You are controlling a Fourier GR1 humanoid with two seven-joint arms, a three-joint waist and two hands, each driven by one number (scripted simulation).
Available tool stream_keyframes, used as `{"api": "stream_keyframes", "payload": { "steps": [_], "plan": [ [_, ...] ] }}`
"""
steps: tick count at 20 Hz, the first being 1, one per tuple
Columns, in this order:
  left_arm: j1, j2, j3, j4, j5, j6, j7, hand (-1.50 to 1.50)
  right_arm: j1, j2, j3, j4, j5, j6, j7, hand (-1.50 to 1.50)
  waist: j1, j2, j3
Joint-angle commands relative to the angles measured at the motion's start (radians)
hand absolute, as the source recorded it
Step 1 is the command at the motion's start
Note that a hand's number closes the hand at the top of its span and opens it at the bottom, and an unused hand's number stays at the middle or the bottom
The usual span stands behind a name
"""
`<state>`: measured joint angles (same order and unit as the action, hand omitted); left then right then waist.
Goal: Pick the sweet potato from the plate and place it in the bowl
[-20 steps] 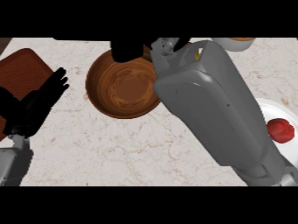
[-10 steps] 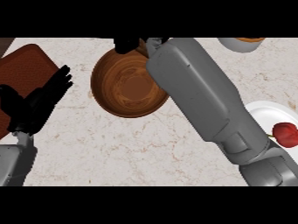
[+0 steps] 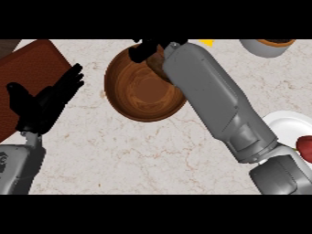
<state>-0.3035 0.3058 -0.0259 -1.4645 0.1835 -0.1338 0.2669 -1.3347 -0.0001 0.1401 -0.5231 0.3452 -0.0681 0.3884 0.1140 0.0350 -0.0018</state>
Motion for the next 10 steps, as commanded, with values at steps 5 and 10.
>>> {"api": "stream_keyframes", "payload": {
  "steps": [5,10],
  "plan": [
    [-0.033,-0.043,-0.038,0.024,-0.028,0.008,-0.013,0.0,-0.02,0.0,-0.026,0.115,-0.147,-0.151,-0.178,-1.5,0.036,0.011,0.0],
    [-0.013,-0.027,-0.017,0.032,-0.024,0.0,-0.026,0.0,-0.099,0.0,-0.028,0.163,-0.14,-0.255,-0.226,-1.5,0.014,0.003,-0.001]
  ]
}}
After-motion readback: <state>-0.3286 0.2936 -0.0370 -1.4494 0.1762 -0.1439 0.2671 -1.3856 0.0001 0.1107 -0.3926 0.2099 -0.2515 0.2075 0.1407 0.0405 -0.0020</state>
